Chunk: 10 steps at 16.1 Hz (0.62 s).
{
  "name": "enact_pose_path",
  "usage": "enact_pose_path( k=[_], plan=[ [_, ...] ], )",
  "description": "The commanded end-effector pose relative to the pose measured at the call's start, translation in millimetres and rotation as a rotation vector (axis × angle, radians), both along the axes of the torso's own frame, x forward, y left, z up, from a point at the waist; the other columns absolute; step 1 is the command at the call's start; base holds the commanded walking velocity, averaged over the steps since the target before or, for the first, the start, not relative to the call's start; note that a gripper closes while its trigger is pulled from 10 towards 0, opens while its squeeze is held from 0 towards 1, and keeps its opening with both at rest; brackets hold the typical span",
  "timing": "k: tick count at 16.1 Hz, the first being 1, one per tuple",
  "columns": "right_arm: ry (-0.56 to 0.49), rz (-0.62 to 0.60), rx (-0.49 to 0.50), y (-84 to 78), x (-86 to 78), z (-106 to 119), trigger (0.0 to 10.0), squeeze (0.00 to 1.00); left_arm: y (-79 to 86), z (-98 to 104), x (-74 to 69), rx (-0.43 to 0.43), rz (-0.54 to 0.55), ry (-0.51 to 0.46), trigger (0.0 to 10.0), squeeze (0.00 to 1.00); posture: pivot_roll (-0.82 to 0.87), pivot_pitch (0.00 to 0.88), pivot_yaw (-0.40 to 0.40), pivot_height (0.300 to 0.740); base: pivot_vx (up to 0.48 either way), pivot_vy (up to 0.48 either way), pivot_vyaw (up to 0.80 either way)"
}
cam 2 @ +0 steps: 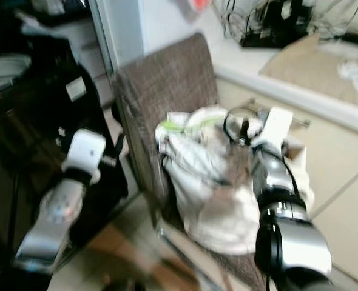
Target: Clothes washing
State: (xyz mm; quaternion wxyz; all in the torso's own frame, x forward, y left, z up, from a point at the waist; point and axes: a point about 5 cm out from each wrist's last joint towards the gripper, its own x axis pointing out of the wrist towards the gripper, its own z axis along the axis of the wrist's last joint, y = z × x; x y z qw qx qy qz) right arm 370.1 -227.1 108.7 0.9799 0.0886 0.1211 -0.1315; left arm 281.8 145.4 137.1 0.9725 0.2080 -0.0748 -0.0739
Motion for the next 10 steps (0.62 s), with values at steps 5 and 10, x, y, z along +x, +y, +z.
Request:
enact_pose_path(
  k=[5, 10],
  plan=[
    [0.248, 0.108, 0.159, 13.8, -13.8, -38, 10.0, 0.00, 25.7, 13, -17.6, 0.064, 0.027, 0.028, 10.0, 0.00, 0.15, 0.127, 0.071, 0.740, 0.000, 0.000, 0.00],
    [0.515, 0.137, 0.104, 7.3, -55.5, -90, 10.0, 0.00, 29.8, 15, -29.3, 0.016, 0.022, 0.118, 10.0, 0.00, 0.16, 0.165, 0.085, 0.740, 0.000, 0.000, 0.00]
  ],
)
